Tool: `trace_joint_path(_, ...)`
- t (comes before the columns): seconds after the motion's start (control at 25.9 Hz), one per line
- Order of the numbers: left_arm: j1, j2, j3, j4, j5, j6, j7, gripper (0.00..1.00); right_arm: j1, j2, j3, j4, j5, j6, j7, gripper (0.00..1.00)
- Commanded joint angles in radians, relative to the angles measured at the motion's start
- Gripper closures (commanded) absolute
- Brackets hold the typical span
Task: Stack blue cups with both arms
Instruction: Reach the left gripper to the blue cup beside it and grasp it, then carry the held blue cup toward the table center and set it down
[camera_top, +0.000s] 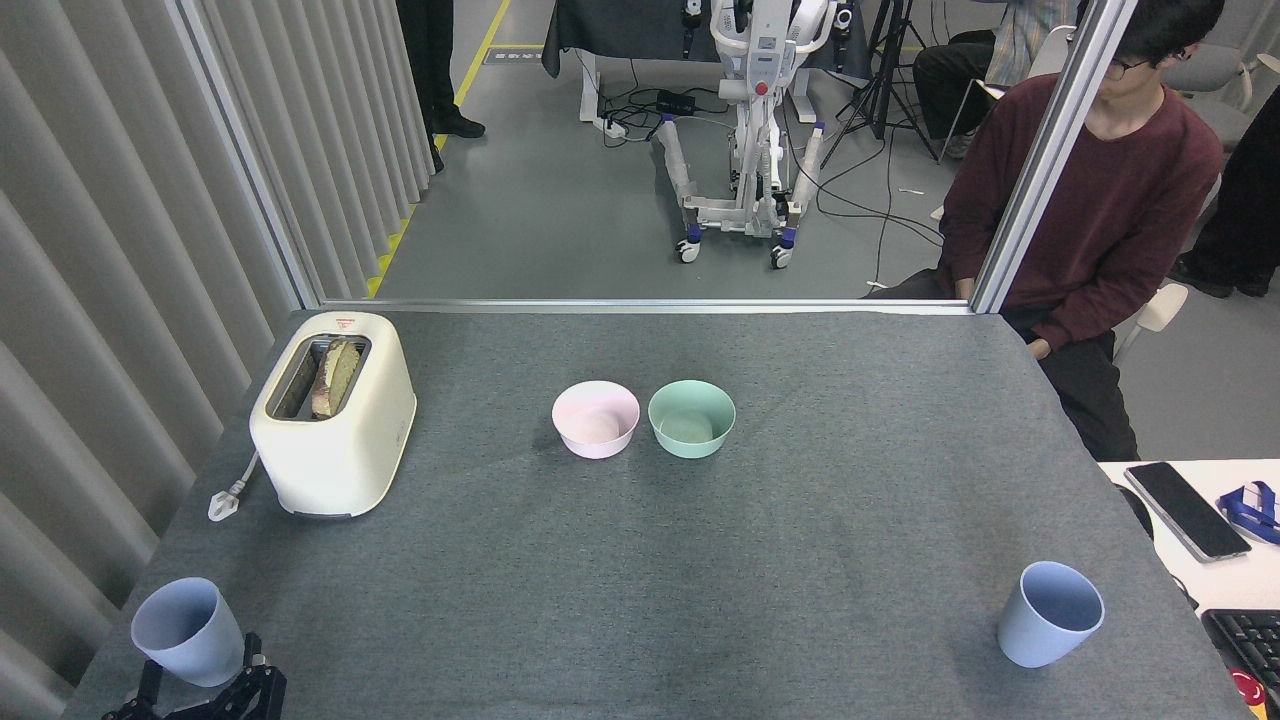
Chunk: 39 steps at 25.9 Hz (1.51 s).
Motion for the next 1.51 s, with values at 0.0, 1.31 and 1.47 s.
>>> trace_joint_path(0.0,-0.046,0.011,0.000,0.067,0.000,0.004,0.012,0.00,-0.001,0.000,0.000,0.000,0.002,0.000,0.001,0.00)
trace_joint_path(1.31,-0.101,-0.119,-0.775,-0.134,-0.261,-0.075,0.020,0.39,-0.017,0.000,-0.011,0.004,0.008,0.005,0.004,0.00)
trace_joint_path(1.47,-0.101,-0.167,-0.802,-0.095,-0.305,-0.075,0.019,0.39,-0.024,0.000,-0.011,0.004,0.008,0.005,0.004,0.00)
